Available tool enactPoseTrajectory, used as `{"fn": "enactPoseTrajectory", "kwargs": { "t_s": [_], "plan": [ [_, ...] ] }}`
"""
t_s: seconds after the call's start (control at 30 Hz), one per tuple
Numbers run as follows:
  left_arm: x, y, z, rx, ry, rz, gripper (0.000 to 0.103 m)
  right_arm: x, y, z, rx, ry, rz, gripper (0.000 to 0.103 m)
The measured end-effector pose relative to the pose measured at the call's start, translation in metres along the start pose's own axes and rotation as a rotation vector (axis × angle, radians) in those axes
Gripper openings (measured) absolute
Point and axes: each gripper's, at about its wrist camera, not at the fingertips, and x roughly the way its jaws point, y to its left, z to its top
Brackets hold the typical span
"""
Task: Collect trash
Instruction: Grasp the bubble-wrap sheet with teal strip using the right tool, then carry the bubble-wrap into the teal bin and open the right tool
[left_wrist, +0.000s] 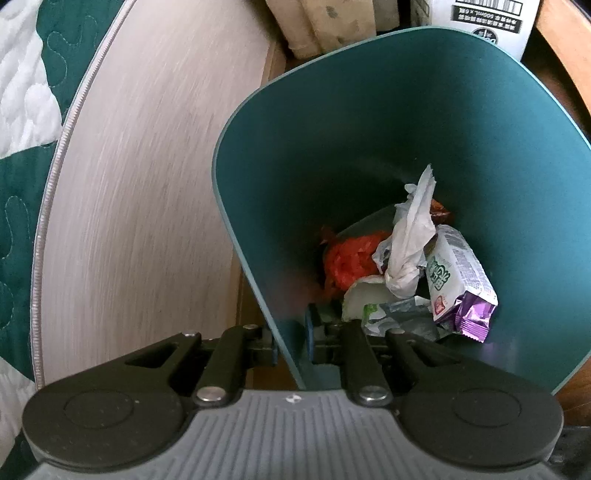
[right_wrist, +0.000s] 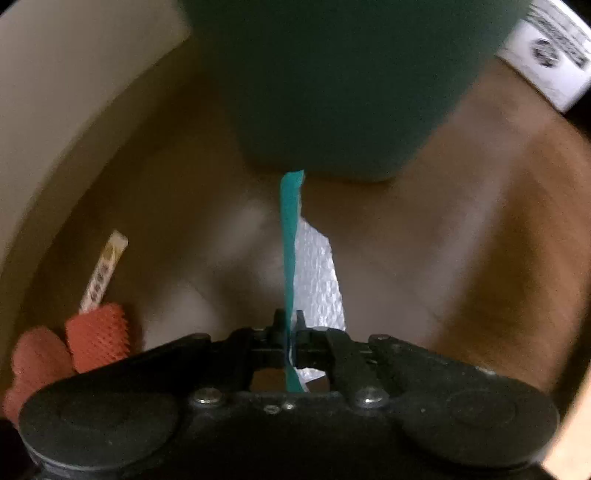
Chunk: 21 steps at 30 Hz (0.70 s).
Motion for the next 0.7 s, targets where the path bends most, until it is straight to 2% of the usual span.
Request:
{"fn": "enactPoseTrajectory", "kwargs": {
  "t_s": [0.23, 0.37, 0.5, 0.7],
  "plan": [
    [-0.002, -0.006, 0.01, 0.002, 0.049, 0.018, 0.013, -0.097, -0.043, 0.037, 0.115, -0.05, -0.034, 0.001],
    [-0.002, -0.006, 0.013, 0.011, 0.055, 0.021, 0.013, -0.137, -0.059, 0.052, 0.17, -0.089, -0.041, 0.001],
    [-0.002, -0.006, 0.014, 0.023, 0.061, 0.022, 0.013, -0.171, -0.073, 0.067, 0.214, -0.139, -0.023, 0.001],
    [-0.004, -0.012, 0.017, 0.036, 0.083, 0.029, 0.013, -0.213, -0.091, 0.107, 0.279, -0.245, 0.044, 0.001]
  ]
}}
